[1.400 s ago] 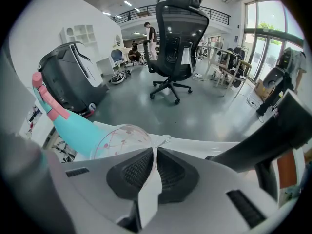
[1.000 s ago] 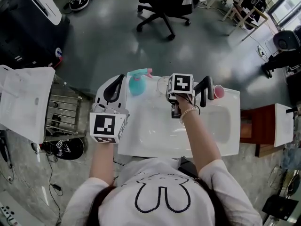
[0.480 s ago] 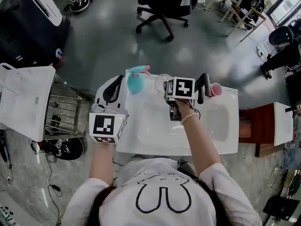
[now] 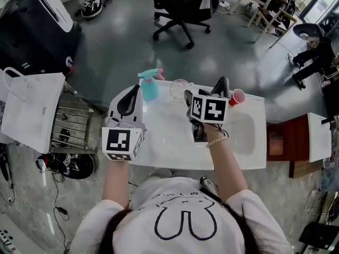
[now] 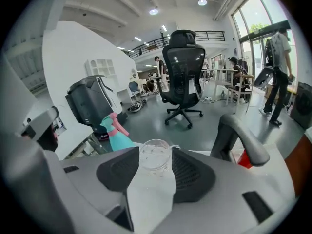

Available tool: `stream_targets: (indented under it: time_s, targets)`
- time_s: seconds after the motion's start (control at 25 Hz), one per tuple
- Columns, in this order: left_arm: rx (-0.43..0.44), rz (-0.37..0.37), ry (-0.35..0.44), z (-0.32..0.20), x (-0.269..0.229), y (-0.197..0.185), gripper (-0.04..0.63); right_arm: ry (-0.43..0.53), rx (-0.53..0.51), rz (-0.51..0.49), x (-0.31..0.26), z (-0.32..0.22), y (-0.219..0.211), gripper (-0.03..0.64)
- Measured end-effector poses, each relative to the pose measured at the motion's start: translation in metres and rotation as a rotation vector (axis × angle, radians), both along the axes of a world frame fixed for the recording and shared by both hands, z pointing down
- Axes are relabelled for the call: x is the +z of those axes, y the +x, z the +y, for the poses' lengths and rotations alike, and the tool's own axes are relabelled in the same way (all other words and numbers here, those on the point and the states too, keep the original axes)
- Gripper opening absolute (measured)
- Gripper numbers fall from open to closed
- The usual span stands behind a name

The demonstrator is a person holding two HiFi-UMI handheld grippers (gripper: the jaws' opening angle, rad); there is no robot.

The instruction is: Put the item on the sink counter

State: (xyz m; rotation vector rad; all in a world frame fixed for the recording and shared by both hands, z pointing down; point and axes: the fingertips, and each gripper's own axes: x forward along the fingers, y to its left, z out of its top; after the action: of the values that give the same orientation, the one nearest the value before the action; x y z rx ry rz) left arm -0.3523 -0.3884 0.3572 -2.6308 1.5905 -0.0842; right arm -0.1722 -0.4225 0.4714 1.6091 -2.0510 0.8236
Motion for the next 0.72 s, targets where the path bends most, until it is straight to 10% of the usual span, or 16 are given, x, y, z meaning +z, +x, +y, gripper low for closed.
stream_targets:
  time_s: [0.28,0.72]
  targets:
    - [-0.011,-0.011,0.042,0.032,-0.020,0.013,0.011,0.219,-0.057,0.018,-0.053,0.039,0.007,0.051]
    - [-0.007,-0.001,0.098,0.054,-0.056,0.029,0.011,0.653,-0.148,0.081,-0.150,0.095,0.030,0.028]
